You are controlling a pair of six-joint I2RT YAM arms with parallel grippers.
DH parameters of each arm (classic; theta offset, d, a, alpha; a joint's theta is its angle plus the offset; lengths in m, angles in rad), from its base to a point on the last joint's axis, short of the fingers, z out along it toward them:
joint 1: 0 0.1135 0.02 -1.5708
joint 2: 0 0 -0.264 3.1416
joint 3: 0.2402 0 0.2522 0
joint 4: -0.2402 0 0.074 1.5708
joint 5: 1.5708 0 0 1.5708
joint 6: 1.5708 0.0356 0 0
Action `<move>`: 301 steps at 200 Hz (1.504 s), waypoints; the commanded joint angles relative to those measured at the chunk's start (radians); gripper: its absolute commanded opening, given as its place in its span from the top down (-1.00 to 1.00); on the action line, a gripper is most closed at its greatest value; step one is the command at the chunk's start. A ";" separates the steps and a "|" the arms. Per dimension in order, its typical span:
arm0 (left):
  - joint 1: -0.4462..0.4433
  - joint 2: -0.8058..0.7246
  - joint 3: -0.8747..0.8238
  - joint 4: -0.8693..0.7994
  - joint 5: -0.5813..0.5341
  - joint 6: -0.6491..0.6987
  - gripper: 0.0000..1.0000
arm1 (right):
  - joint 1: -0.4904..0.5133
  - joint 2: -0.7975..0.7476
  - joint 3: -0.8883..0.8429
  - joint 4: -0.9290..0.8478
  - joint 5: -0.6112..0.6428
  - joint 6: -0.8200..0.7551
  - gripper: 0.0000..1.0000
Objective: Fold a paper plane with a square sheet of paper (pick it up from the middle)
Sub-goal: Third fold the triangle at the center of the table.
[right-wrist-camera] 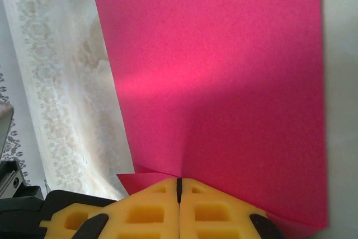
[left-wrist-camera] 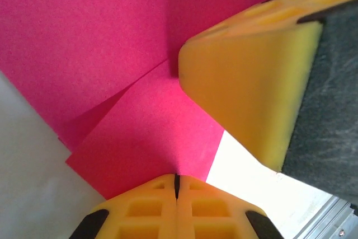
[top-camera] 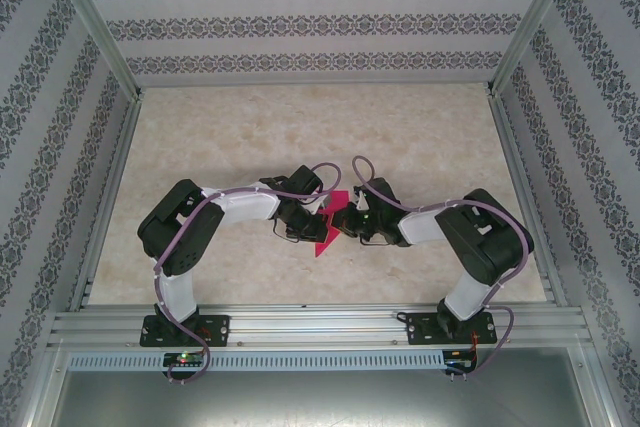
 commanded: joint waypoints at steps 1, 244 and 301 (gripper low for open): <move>-0.001 0.013 -0.006 -0.092 -0.055 0.022 0.91 | -0.001 0.046 -0.030 0.006 0.045 0.008 0.88; 0.025 0.053 -0.043 0.000 0.141 -0.132 0.91 | -0.009 0.059 -0.036 -0.028 0.065 0.015 0.84; 0.055 0.005 -0.144 0.055 0.213 -0.157 0.90 | -0.027 0.062 -0.034 -0.055 0.070 -0.009 0.79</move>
